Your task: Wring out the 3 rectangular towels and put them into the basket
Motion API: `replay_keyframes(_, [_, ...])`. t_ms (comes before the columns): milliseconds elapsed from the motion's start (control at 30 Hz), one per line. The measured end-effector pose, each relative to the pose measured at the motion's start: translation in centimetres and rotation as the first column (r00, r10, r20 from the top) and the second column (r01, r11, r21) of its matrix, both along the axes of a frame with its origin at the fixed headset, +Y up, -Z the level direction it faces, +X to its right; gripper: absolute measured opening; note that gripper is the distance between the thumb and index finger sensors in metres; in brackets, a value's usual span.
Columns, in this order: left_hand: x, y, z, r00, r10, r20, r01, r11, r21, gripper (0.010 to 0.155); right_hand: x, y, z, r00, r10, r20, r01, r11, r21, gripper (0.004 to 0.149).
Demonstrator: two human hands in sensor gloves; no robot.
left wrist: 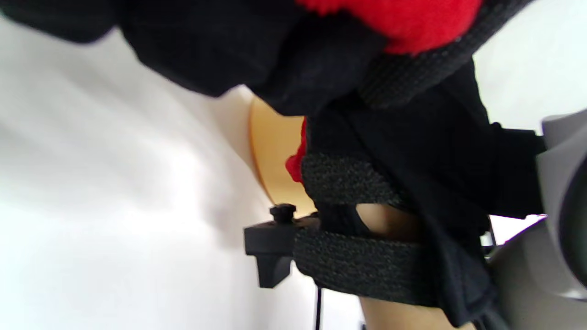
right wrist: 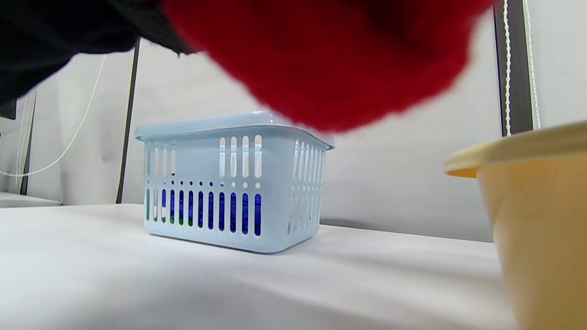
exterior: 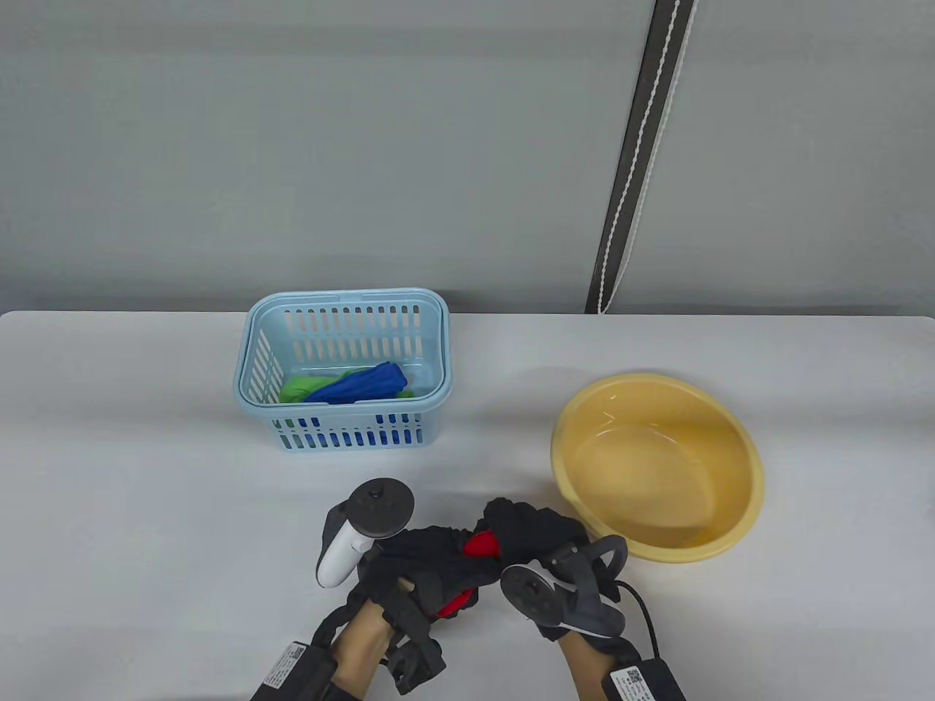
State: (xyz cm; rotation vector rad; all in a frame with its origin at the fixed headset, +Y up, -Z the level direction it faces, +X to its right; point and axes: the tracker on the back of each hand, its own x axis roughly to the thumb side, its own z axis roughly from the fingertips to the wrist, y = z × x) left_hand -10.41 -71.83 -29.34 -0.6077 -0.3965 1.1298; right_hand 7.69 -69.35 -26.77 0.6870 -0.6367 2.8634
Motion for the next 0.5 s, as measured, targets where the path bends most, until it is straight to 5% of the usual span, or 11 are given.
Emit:
replay_keyframes(233, [1.1, -2.0, -0.2, 0.956, 0.287, 0.065, -0.267, 0.939, -0.216, 0.044, 0.5, 0.6, 0.1, 0.999, -0.034, -0.011, 0.034, 0.999, 0.034, 0.041])
replay_keyframes(500, [2.4, -3.2, 0.4, 0.809, 0.577, 0.116, -0.468, 0.75, -0.467, 0.04, 0.4, 1.4, 0.8, 0.997, -0.057, -0.052, 0.063, 0.99, 0.123, 0.041])
